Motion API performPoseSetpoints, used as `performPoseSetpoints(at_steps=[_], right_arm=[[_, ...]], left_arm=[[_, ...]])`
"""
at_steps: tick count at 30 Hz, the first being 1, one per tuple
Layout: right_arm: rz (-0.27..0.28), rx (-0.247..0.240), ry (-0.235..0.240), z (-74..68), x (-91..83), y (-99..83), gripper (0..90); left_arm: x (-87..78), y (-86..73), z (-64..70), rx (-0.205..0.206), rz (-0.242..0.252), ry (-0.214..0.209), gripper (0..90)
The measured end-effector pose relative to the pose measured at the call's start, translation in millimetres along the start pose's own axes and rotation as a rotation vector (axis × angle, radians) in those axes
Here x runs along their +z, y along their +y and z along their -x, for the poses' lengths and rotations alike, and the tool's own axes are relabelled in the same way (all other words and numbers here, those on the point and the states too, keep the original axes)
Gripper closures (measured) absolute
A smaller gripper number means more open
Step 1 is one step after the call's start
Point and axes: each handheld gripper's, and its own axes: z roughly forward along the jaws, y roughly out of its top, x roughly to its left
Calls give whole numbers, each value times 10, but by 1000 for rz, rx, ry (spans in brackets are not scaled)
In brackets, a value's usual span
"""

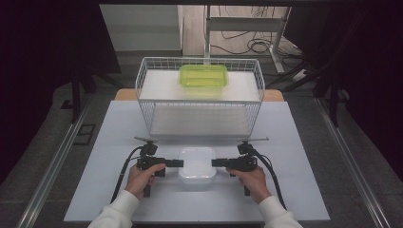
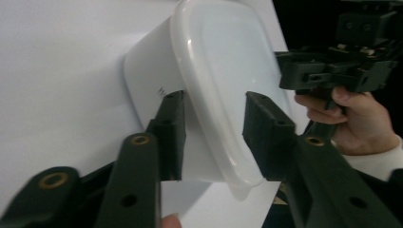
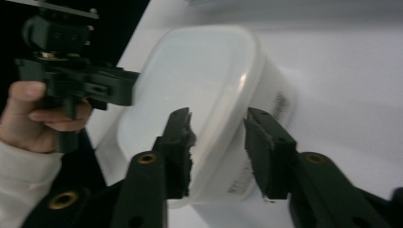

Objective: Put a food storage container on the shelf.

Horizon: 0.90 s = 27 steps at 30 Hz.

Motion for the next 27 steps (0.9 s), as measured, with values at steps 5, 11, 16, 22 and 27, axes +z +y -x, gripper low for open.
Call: performPoseSetpoints(at_steps=[5, 11, 16, 22, 27], right_arm=[[15, 58, 17, 24, -35, -20, 676], [21, 73, 21, -19, -84, -60, 711], [24, 47, 8, -67, -111, -77, 725], [46, -21, -7, -172, -175, -68, 782], [47, -52, -14, -200, -183, -58, 782]], left_arm=[[-21, -19, 38, -12, 25, 11, 701], [-50, -50, 101, 9, 28, 26, 726], [-75, -85, 154, 27, 33, 40, 740], [-110, -108, 197, 50, 54, 61, 775], [-113, -113, 205, 61, 55, 63, 779]])
